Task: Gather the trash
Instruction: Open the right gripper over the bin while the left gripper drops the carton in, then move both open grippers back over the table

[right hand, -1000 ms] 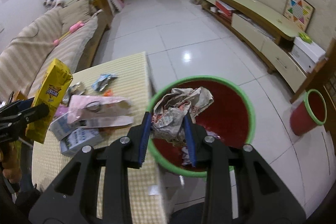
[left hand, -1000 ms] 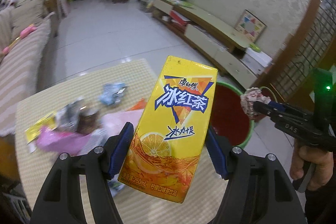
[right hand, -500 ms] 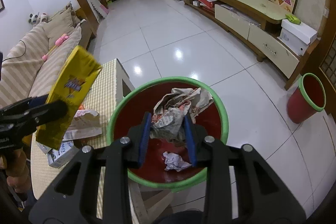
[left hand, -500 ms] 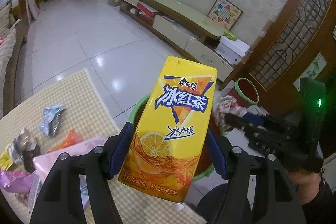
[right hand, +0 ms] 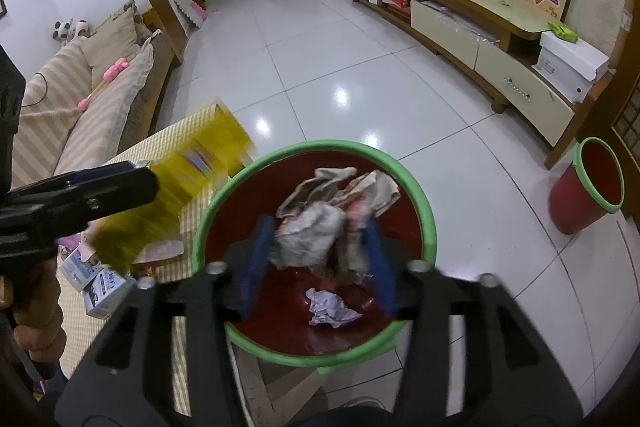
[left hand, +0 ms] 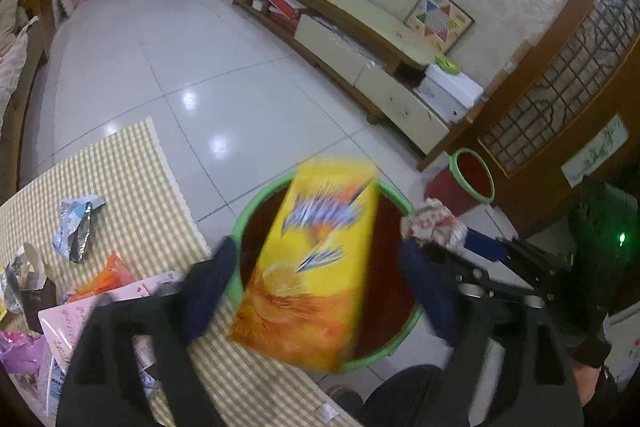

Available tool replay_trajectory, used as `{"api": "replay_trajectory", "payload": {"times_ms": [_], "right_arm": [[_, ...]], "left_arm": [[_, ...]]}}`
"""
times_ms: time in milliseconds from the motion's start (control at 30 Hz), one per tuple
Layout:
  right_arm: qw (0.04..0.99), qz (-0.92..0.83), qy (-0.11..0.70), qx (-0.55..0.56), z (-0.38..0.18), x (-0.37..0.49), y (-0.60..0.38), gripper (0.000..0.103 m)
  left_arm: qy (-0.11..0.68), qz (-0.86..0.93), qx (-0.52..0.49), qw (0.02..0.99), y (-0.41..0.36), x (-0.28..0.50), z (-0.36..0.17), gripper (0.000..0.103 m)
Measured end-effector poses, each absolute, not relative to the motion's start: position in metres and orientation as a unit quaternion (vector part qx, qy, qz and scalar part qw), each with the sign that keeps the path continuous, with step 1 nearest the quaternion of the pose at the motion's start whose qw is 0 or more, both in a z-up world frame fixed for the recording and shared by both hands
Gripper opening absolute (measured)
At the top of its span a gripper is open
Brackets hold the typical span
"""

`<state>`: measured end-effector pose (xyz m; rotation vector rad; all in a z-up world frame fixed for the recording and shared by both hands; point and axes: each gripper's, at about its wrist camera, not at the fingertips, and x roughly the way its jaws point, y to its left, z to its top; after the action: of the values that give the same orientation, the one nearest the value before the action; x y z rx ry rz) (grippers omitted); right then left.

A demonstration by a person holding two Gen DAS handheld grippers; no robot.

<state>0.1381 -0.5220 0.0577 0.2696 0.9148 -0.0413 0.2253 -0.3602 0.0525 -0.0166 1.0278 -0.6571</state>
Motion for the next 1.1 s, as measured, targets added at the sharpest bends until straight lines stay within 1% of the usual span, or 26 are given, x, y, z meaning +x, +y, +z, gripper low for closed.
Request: {"api": "replay_trajectory", "payload": {"times_ms": [33,67,133,200,233,267,333,433,500,833,1100], "right_arm": [[0.889,-0.018,0.44,0.128,0.059,0.138,-0.52,0.058],[0.889,-0.018,0.44,0.127,0.059,0.138,-0.52,0.066],[0.892,-0.018,0.434,0.127,0.062,0.137,-0.519,0.075],[0.893,-0.019,0.432,0.126,0.063,0.137,-0.52,0.082],[0.894,-0.02,0.431,0.125,0.064,0.137,-0.518,0.088],[0.894,-0.019,0.43,0.124,0.065,0.137,-0.517,0.091],[0.894,-0.017,0.43,0.122,0.067,0.138,-0.512,0.092],[0.896,-0.016,0.428,0.115,0.071,0.136,-0.503,0.097],[0.897,-0.016,0.426,0.112,0.074,0.135,-0.498,0.098],[0.902,-0.008,0.422,0.094,0.086,0.122,-0.453,0.098],[0.902,0.011,0.421,0.094,0.09,0.11,-0.408,0.098]], "left_arm": [[0.48,-0.308,-0.013,0.821,-0.358,0.225,0.054,0.09],[0.479,-0.308,-0.017,0.822,-0.356,0.226,0.055,0.091],[0.475,-0.305,-0.021,0.825,-0.351,0.227,0.057,0.094],[0.469,-0.298,-0.024,0.831,-0.344,0.227,0.062,0.095],[0.467,-0.295,-0.026,0.833,-0.34,0.226,0.064,0.095],[0.465,-0.291,-0.027,0.836,-0.335,0.226,0.066,0.095],[0.461,-0.286,-0.028,0.84,-0.326,0.224,0.07,0.095],[0.459,-0.278,-0.03,0.844,-0.314,0.223,0.074,0.095],[0.456,-0.272,-0.031,0.847,-0.304,0.22,0.078,0.095],[0.443,-0.236,-0.04,0.864,-0.245,0.191,0.09,0.095],[0.44,-0.193,-0.053,0.876,-0.167,0.151,0.083,0.095]]}}
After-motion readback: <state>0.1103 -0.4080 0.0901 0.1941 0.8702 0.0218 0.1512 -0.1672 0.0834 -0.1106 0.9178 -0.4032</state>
